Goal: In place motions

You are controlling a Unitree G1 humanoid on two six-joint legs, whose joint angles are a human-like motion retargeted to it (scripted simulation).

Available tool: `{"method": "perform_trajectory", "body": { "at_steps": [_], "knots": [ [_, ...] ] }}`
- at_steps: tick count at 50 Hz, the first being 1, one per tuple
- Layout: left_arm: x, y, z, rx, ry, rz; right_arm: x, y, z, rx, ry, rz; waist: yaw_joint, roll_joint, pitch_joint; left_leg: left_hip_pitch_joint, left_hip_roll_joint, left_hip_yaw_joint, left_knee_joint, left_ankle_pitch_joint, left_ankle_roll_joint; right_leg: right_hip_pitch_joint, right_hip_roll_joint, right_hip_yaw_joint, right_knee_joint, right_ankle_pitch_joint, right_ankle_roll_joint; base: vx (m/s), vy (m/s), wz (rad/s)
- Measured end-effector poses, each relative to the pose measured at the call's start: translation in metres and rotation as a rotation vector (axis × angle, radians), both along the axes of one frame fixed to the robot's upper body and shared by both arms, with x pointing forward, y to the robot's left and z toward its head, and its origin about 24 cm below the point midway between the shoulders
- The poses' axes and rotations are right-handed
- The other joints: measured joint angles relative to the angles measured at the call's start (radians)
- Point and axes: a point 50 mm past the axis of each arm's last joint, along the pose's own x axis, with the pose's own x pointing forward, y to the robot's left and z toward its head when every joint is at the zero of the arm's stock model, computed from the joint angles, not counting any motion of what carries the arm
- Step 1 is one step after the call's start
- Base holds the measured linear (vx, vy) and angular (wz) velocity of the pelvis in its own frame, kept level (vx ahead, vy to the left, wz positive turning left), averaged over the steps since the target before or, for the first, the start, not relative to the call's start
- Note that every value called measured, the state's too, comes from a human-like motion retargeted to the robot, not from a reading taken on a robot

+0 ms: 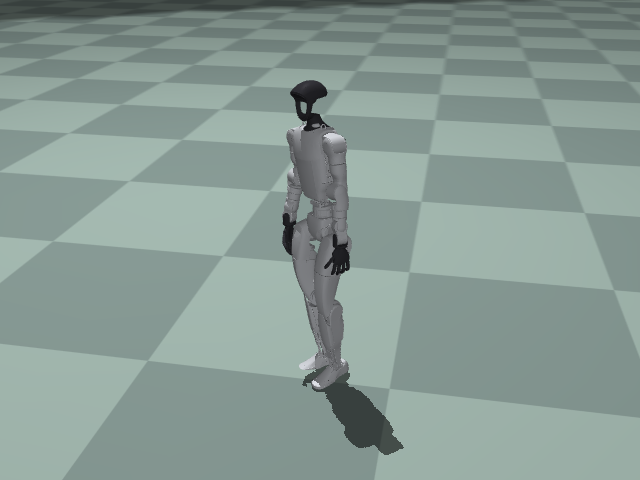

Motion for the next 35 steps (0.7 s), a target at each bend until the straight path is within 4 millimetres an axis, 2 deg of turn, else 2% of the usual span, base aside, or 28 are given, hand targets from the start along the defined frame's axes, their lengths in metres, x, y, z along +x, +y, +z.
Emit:
{"method": "perform_trajectory", "body": {
  "at_steps": [1, 2, 3, 5, 8, 15, 20, 24, 25, 27, 30, 31, 33, 35],
  "knots": [
    [-0.006, -0.002, -0.001, 0.001, 0.02, 0.001, -0.001, -0.002, 0.0, -0.006, 0.004, -0.007, 0.013, 0.008, -0.001, 0.0, -0.014, -0.003, -0.043, 0.067, 0.051, 0.009, 0.007, 0.017, -0.001, -0.001, 0.001, 0.2, 0.0, -0.75],
    [-0.011, -0.003, -0.001, -0.001, 0.038, 0.003, -0.002, -0.003, 0.0, -0.012, 0.009, -0.015, 0.013, 0.015, -0.005, 0.002, -0.016, 0.002, -0.062, 0.094, 0.077, 0.013, 0.01, 0.022, -0.001, -0.002, 0.002, 0.16, 0.01, -0.11],
    [-0.014, -0.005, -0.001, -0.006, 0.054, 0.009, -0.001, -0.005, 0.0, -0.016, 0.013, -0.024, -0.012, 0.02, -0.015, 0.006, 0.006, 0.022, -0.034, 0.04, 0.05, 0.009, 0.006, 0.005, 0.001, -0.006, 0.005, 0.08, 0.02, 0.25],
    [-0.021, -0.007, -0.002, -0.016, 0.086, 0.024, -0.005, -0.004, -0.001, -0.02, 0.031, -0.048, -0.022, 0.027, -0.02, 0.003, 0.012, 0.057, -0.043, 0.052, 0.045, 0.006, 0.005, 0.009, 0.004, -0.008, 0.008, 0.01, 0.01, 0.13],
    [-0.02, -0.005, -0.002, -0.011, 0.093, 0.031, -0.013, -0.005, -0.002, -0.018, 0.061, -0.119, -0.041, 0.032, -0.011, 0.015, -0.009, 0.013, -0.048, 0.057, 0.033, 0.02, 0.001, -0.019, 0.002, -0.016, 0.013, 0.06, -0.05, 0.38],
    [-0.025, -0.004, -0.002, -0.008, 0.094, 0.039, -0.059, -0.015, -0.004, -0.048, 0.218, -0.135, 0.021, 0.032, -0.042, 0.02, -0.035, -0.012, -0.065, 0.061, 0.058, 0.031, -0.011, -0.04, 0.013, -0.041, 0.026, 0.17, -0.01, 0.16],
    [-0.021, -0.005, -0.002, -0.033, 0.069, 0.078, -0.065, -0.021, -0.003, -0.073, 0.247, -0.125, 0.015, 0.061, -0.04, 0.017, -0.028, -0.071, -0.082, 0.083, 0.035, 0.028, 0.002, -0.068, 0.084, -0.095, 0.027, 0.12, 0.03, 0.33],
    [-0.017, -0.001, -0.001, -0.021, 0.051, 0.057, -0.063, -0.016, -0.004, -0.061, 0.23, -0.178, -0.018, 0.096, -0.048, -0.012, -0.004, -0.162, -0.085, 0.109, 0.012, -0.016, 0.012, -0.105, 0.225, -0.145, 0.025, 0.12, -0.01, 1.14],
    [-0.015, 0.002, -0.001, -0.016, 0.047, 0.046, -0.062, -0.014, -0.005, -0.055, 0.224, -0.192, -0.034, 0.103, -0.044, -0.017, 0.0, -0.196, -0.083, 0.118, 0.006, -0.029, 0.019, -0.081, 0.259, -0.146, 0.018, 0.12, -0.05, 1.94],
    [-0.01, 0.007, 0.0, -0.006, 0.04, 0.032, -0.062, -0.009, -0.005, -0.037, 0.224, -0.199, -0.074, 0.105, -0.033, -0.022, -0.006, -0.271, -0.084, 0.14, -0.005, -0.068, 0.054, 0.086, 0.305, -0.139, 0.025, 0.1, -0.08, 2.28],
    [-0.001, 0.012, 0.001, 0.014, 0.015, 0.038, -0.062, -0.003, -0.006, -0.017, 0.237, -0.175, -0.12, 0.089, -0.02, -0.029, -0.033, -0.371, -0.089, 0.174, -0.022, -0.096, 0.15, 0.47, 0.316, -0.141, 0.091, 0.07, -0.12, 2.58],
    [0.002, 0.014, 0.002, 0.017, 0.001, 0.043, -0.062, -0.001, -0.006, -0.014, 0.24, -0.157, -0.125, 0.079, -0.021, -0.037, -0.047, -0.407, -0.09, 0.187, -0.03, -0.09, 0.163, 0.552, 0.303, -0.155, 0.114, 0.13, -0.13, 2.84],
    [0.008, 0.016, 0.003, 0.018, -0.017, 0.045, -0.063, 0.001, -0.007, -0.009, 0.243, -0.127, -0.123, 0.068, -0.024, -0.049, -0.067, -0.464, -0.093, 0.209, -0.045, -0.082, 0.158, 0.598, 0.284, -0.181, 0.147, 0.14, -0.11, 2.51],
    [0.015, 0.016, 0.004, 0.013, -0.031, 0.027, -0.066, 0.001, -0.007, -0.008, 0.244, -0.105, -0.103, 0.062, -0.022, -0.058, -0.083, -0.522, -0.1, 0.237, -0.07, -0.072, 0.129, 0.497, 0.254, -0.204, 0.132, 0.18, -0.06, 2.33]
  ]
}}
